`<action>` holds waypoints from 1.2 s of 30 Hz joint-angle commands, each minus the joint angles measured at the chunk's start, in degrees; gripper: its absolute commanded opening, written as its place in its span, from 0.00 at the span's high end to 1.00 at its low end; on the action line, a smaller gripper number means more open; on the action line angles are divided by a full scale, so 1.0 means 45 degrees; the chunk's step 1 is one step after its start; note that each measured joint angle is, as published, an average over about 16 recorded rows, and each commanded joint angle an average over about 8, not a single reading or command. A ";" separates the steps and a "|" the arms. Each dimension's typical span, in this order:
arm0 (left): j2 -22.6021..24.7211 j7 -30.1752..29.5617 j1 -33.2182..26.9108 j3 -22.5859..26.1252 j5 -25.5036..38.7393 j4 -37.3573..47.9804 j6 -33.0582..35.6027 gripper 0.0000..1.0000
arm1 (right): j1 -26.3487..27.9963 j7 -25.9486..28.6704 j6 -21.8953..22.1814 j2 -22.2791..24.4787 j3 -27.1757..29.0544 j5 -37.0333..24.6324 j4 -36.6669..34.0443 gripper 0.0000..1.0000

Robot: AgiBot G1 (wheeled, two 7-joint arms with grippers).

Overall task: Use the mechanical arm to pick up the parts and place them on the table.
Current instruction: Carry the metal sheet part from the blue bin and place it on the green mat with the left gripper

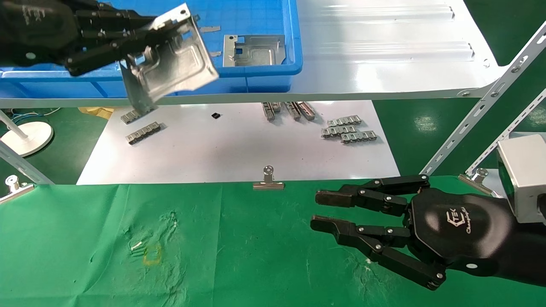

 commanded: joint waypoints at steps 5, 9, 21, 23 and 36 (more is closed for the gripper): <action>-0.1793 0.1409 0.2285 0.0967 -0.2206 -0.3688 0.0066 1.00 | 0.0000 0.0000 0.0000 0.0000 0.0000 0.0000 0.0000 0.00; -0.2798 0.2814 0.3631 0.2147 -0.2937 -0.5117 -0.0093 1.00 | 0.0000 0.0000 0.0000 0.0000 0.0000 0.0000 0.0000 0.00; -0.1918 0.6347 0.4101 0.4489 -0.0767 -0.1578 -0.0476 1.00 | 0.0000 0.0000 0.0000 0.0000 0.0000 0.0000 0.0000 0.00; -0.1720 0.6800 0.4000 0.4637 -0.0561 -0.0964 -0.0479 1.00 | 0.0000 0.0000 0.0000 0.0000 0.0000 0.0000 0.0000 0.00; -0.0693 0.8403 0.3475 0.5366 0.0047 0.1399 -0.0404 0.01 | 0.0000 0.0000 0.0000 0.0000 0.0000 0.0000 0.0000 0.00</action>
